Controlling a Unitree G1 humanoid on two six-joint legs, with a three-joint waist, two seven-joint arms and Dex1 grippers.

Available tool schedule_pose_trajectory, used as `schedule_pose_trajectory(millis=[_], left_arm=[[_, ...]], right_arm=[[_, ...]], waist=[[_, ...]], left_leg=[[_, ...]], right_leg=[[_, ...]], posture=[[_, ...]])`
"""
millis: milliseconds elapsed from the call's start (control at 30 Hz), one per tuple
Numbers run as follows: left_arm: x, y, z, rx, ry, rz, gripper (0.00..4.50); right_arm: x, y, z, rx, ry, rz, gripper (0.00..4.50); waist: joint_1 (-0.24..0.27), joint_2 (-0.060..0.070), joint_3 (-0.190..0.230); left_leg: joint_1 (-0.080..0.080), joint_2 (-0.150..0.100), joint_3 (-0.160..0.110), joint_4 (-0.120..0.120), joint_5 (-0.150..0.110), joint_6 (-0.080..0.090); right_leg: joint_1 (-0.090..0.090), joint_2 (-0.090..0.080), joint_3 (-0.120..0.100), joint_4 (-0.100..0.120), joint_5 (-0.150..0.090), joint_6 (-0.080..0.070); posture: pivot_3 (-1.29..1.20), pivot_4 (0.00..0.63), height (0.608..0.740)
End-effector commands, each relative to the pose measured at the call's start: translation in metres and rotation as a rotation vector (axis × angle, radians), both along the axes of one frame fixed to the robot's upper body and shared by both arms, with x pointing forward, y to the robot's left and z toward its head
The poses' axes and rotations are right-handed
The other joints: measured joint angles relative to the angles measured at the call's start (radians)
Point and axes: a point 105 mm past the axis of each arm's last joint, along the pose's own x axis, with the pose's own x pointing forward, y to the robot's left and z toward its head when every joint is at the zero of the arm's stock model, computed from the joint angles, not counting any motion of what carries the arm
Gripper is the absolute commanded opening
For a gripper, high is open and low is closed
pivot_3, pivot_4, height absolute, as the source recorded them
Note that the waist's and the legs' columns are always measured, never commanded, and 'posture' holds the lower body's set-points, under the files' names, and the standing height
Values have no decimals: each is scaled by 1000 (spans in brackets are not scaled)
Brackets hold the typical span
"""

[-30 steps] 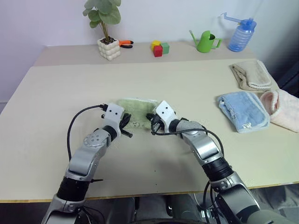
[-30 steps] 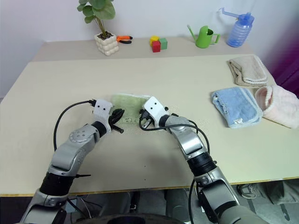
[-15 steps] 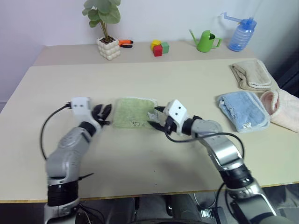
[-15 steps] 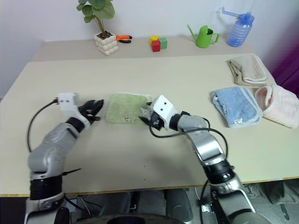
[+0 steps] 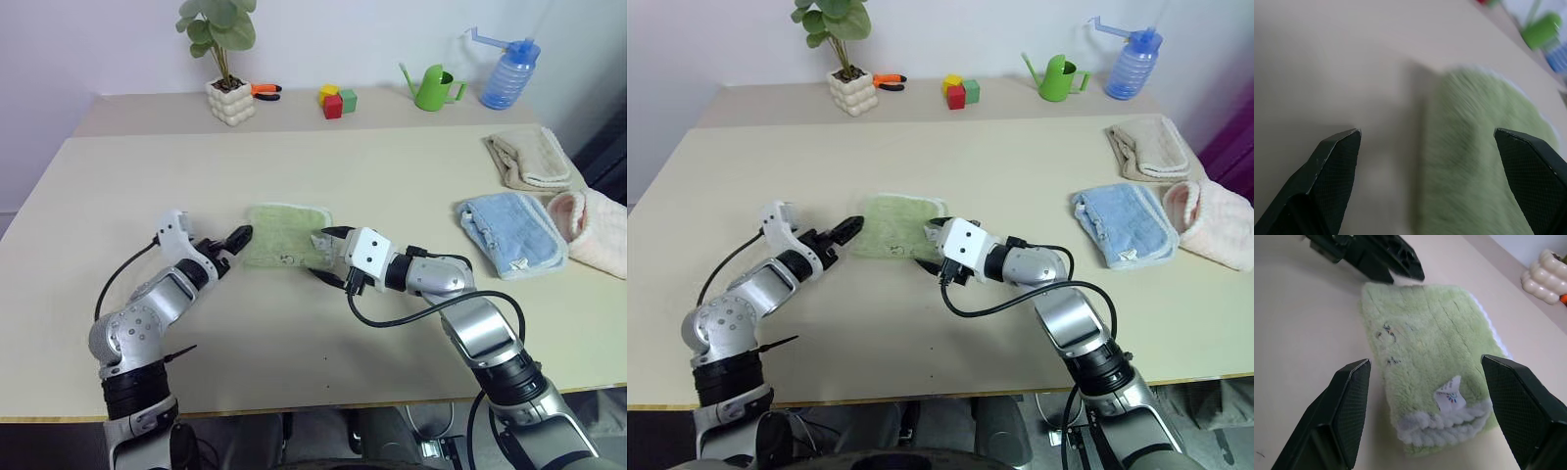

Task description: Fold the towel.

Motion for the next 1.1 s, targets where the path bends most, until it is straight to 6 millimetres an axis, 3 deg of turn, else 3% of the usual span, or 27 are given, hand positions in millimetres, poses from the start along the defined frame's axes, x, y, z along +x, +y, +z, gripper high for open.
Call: schedule_pose_trajectory(millis=[33,100,333,367,467,533,600,667,733,800,967,1100], left_arm=[[-4,-25,2,-6,3,-105,4218],[-5,-30,0,-6,8,-115,3671],[-7,-38,5,-31,-17,-131,319],[-7,-39,6,-34,-23,-133,28],[9,-17,38,-118,-180,24,28],[20,19,55,-133,-253,224,28],[26,54,59,-123,-268,393,28],[25,108,63,-131,-273,662,28],[12,154,61,-145,-278,890,28],[-5,187,43,-129,-214,1058,28],[-29,200,10,-147,-80,1181,28],[-46,198,5,-197,-70,1221,1563]], right_arm=[[-2,6,12,15,-62,22,3656],[-1,5,12,13,-68,20,3656],[0,1,10,5,-68,9,3656],[0,0,9,4,-68,8,3656],[3,-1,8,-2,-68,-3,3656],[6,-3,6,-9,-71,-16,3656],[7,-5,6,-11,-72,-24,3656],[6,-4,5,-12,-75,-26,3656],[6,-3,5,-11,-76,-25,3656],[5,-1,5,-9,-76,-21,3656],[7,-2,3,-16,-74,-17,3656],[9,-2,2,-21,-73,-10,3656]], waist=[[0,0,0],[1,0,0],[0,0,0],[0,0,0],[2,0,0],[2,-1,1],[-2,-1,1],[-4,-1,1],[-4,-1,1],[-3,-1,1],[22,-6,0],[23,-12,0]], left_leg=[[0,0,0,0,0,0],[0,0,0,0,0,0],[0,0,0,0,0,0],[0,0,0,0,0,0],[0,0,0,0,0,0],[0,0,0,0,0,0],[0,0,0,0,1,-1],[1,1,1,-1,1,-1],[1,1,1,-1,1,-2],[0,1,1,-1,3,-5],[-2,-1,0,1,2,-4],[-2,-2,-1,1,0,-1]], right_leg=[[0,0,0,0,0,0],[0,0,0,0,0,0],[0,0,0,0,0,0],[0,0,0,0,0,0],[0,0,0,0,0,0],[0,0,0,0,0,0],[0,0,0,0,0,0],[0,0,0,0,0,0],[-1,1,0,-1,0,0],[-1,1,1,-2,0,0],[-1,-1,0,-2,0,0],[0,-2,0,-3,1,2]], posture=[[0,150,730],[0,150,730],[0,150,730],[0,150,730],[0,150,730],[0,150,730],[0,150,730],[0,150,730],[0,150,730],[0,150,730],[0,150,730],[0,150,730]])
